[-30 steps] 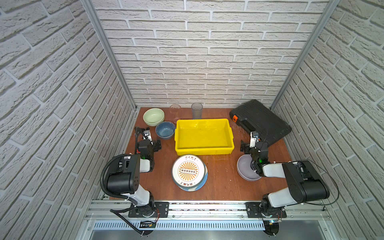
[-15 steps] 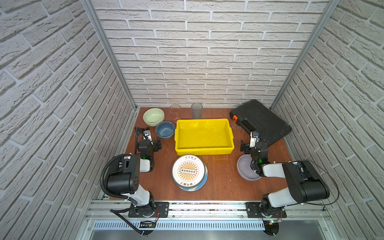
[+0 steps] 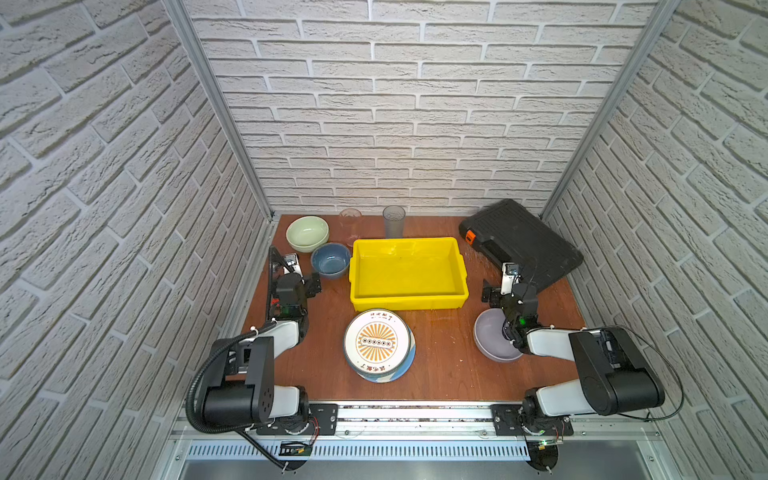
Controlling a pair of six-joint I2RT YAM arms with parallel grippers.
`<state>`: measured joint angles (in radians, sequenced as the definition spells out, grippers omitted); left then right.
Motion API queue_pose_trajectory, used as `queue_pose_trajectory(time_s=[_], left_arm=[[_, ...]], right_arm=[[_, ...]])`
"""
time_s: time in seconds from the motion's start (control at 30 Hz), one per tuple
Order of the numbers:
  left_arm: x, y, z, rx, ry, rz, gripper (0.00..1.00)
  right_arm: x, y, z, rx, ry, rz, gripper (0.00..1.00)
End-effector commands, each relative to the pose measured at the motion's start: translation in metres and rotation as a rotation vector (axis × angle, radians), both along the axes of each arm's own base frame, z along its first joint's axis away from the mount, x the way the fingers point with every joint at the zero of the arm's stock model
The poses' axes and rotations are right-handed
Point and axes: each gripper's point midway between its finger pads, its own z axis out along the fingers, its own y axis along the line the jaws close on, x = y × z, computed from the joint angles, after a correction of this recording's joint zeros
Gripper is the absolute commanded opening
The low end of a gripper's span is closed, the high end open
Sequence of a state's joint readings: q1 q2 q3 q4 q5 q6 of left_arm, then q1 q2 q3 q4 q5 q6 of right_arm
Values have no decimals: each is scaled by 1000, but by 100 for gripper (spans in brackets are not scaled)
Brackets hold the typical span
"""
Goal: Place the mixed dishes into the plastic bin
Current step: 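Move the left and right grippers toward the plate stack's edges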
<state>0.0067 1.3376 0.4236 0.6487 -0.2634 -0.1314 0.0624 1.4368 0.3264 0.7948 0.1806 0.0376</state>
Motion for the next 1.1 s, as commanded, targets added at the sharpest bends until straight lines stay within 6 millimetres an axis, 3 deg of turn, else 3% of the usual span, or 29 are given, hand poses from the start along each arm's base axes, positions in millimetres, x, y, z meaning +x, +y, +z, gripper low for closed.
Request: queue_pose_trajectory(time_s=[0.0, 0.27, 0.47, 0.63, 0.8, 1.07], left_arm=[[-6, 4, 16, 9, 13, 48, 98], [-22, -9, 53, -51, 74, 56, 98], [-49, -32, 74, -98, 220, 21, 98], [-87, -66, 69, -210, 325, -101, 98], [-123, -87, 69, -381, 366, -155, 98], [-167, -127, 37, -609, 477, -249, 94]], right_arm=[[9, 5, 30, -4, -66, 32, 100], [-8, -2, 72, 10, 8, -18, 100], [-38, 9, 108, 126, 42, 1, 99], [-70, 27, 128, 250, 101, 62, 96], [-96, 48, 131, 363, 162, 135, 95], [-118, 94, 115, 536, 320, 302, 88]])
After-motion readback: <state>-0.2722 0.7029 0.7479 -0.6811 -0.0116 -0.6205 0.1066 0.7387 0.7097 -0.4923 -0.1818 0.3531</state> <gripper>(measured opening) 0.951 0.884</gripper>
